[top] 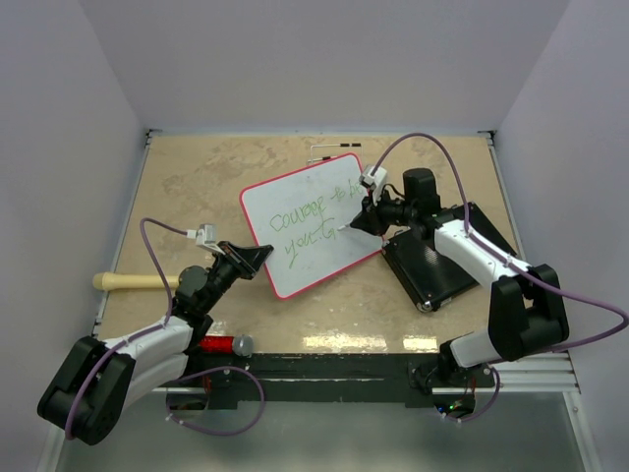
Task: Write a sentence on the whiteboard
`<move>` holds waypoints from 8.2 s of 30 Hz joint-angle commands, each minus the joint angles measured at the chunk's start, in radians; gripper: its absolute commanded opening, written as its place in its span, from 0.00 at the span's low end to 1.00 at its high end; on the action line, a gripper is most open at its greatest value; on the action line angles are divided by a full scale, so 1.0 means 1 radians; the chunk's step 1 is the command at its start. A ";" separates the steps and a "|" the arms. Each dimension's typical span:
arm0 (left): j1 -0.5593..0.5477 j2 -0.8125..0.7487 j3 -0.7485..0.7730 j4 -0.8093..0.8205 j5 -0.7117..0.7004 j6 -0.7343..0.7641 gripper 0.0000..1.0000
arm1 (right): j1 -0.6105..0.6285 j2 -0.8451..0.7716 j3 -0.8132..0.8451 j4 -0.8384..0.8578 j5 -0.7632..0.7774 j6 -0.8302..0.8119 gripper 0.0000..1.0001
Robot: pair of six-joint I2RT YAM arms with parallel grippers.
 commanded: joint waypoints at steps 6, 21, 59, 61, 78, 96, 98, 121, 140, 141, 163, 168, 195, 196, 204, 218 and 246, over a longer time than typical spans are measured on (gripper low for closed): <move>-0.011 0.017 -0.037 0.010 0.105 0.098 0.00 | -0.001 -0.005 0.035 0.077 0.068 0.042 0.00; -0.011 0.022 -0.035 0.013 0.106 0.099 0.00 | -0.005 0.007 0.056 -0.032 0.133 -0.032 0.00; -0.011 0.028 -0.040 0.013 0.105 0.105 0.00 | -0.005 -0.042 0.090 -0.059 0.082 -0.035 0.00; -0.011 0.028 -0.040 0.016 0.106 0.104 0.00 | -0.007 -0.037 0.088 -0.062 0.090 -0.041 0.00; -0.011 0.027 -0.040 0.015 0.108 0.105 0.00 | -0.010 0.024 0.093 -0.032 0.143 -0.030 0.00; -0.011 0.027 -0.043 0.016 0.108 0.105 0.00 | -0.034 0.031 0.091 -0.108 0.157 -0.089 0.00; -0.011 0.027 -0.044 0.019 0.108 0.105 0.00 | -0.033 0.024 0.088 -0.127 0.142 -0.098 0.00; -0.011 0.045 -0.040 0.035 0.114 0.102 0.00 | -0.024 0.046 0.144 -0.092 0.044 -0.046 0.00; -0.011 0.042 -0.046 0.030 0.114 0.110 0.00 | -0.137 -0.062 0.110 -0.044 0.019 -0.006 0.00; -0.011 0.043 -0.046 0.033 0.115 0.108 0.00 | -0.142 -0.055 0.110 -0.042 0.016 -0.003 0.00; -0.011 0.042 -0.049 0.032 0.120 0.114 0.00 | -0.157 0.014 0.096 0.005 -0.012 -0.020 0.00; -0.011 0.046 -0.049 0.038 0.123 0.114 0.00 | -0.156 0.034 0.110 -0.001 0.001 -0.026 0.00; -0.011 0.060 -0.051 0.046 0.131 0.114 0.00 | -0.156 0.075 0.156 0.019 -0.004 -0.020 0.00; -0.011 0.062 -0.051 0.047 0.131 0.114 0.00 | -0.154 0.078 0.157 0.017 -0.004 -0.020 0.00; -0.011 0.068 -0.051 0.056 0.132 0.114 0.00 | -0.156 0.063 0.144 0.025 -0.007 -0.021 0.00; -0.011 0.069 -0.051 0.056 0.132 0.113 0.00 | -0.157 0.063 0.139 0.028 -0.008 -0.029 0.00; -0.011 0.085 -0.051 0.073 0.137 0.111 0.00 | -0.157 0.098 0.136 -0.052 0.012 -0.101 0.00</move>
